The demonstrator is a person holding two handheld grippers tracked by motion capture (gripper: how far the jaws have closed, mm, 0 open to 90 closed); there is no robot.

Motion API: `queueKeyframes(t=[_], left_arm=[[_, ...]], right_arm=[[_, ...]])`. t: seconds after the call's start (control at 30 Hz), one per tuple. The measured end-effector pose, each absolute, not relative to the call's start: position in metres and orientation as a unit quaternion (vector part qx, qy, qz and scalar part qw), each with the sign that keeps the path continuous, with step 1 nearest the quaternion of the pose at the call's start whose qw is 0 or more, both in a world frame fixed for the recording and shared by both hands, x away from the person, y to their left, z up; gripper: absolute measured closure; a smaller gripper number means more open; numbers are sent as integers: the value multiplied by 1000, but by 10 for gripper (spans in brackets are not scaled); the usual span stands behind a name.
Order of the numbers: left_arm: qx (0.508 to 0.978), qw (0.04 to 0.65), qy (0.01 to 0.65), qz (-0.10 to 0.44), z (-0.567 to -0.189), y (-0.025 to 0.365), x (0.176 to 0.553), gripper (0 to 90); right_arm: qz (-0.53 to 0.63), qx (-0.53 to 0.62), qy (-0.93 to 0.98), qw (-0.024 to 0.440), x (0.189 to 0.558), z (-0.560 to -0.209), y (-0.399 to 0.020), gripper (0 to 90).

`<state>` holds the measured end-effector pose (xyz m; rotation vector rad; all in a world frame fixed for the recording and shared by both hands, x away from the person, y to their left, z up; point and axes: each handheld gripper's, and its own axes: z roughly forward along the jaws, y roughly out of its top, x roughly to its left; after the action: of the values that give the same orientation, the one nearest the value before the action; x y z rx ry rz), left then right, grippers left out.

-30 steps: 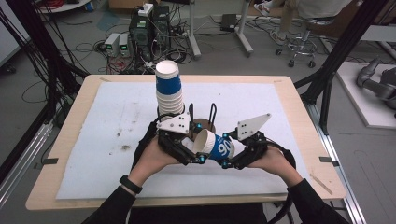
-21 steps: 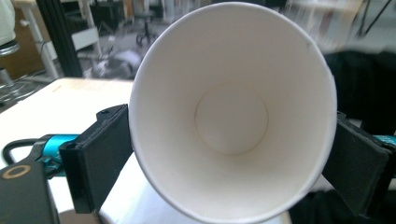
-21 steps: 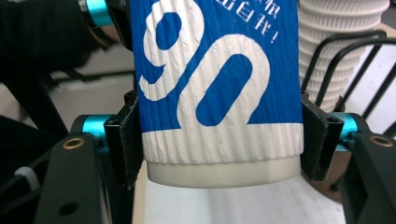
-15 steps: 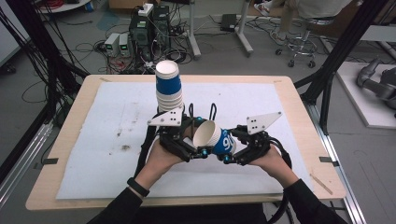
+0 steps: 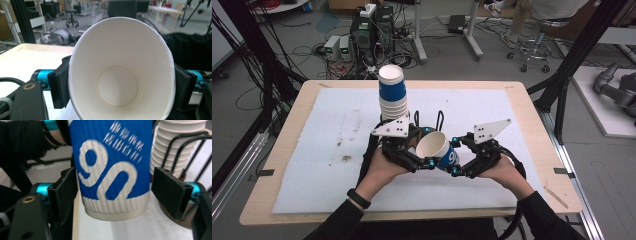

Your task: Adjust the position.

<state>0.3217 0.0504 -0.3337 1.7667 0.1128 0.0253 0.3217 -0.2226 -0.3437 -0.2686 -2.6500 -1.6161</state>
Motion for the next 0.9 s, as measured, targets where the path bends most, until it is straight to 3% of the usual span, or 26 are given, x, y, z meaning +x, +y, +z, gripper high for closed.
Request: queueKeyframes(t=[0.2,0.23,0.27,0.47,0.8,0.9], left_arm=[[789,612,40,22,-329,47,319,215],[789,613,39,21,-328,47,319,214],[786,617,40,17,-329,46,318,205],[735,675,68,8,-336,45,317,127],[696,712,86,-7,-337,43,318,138],[696,714,81,-11,-337,44,319,191]], right_arm=[[-491,-74,-868,5,318,-347,-215,214],[-484,-69,-873,3,318,-349,-212,264],[-480,-64,-875,-2,318,-350,-210,303],[-523,-70,-849,19,319,-356,-210,307],[-572,-84,-815,37,320,-359,-212,307],[-577,-83,-811,38,320,-359,-212,307]])
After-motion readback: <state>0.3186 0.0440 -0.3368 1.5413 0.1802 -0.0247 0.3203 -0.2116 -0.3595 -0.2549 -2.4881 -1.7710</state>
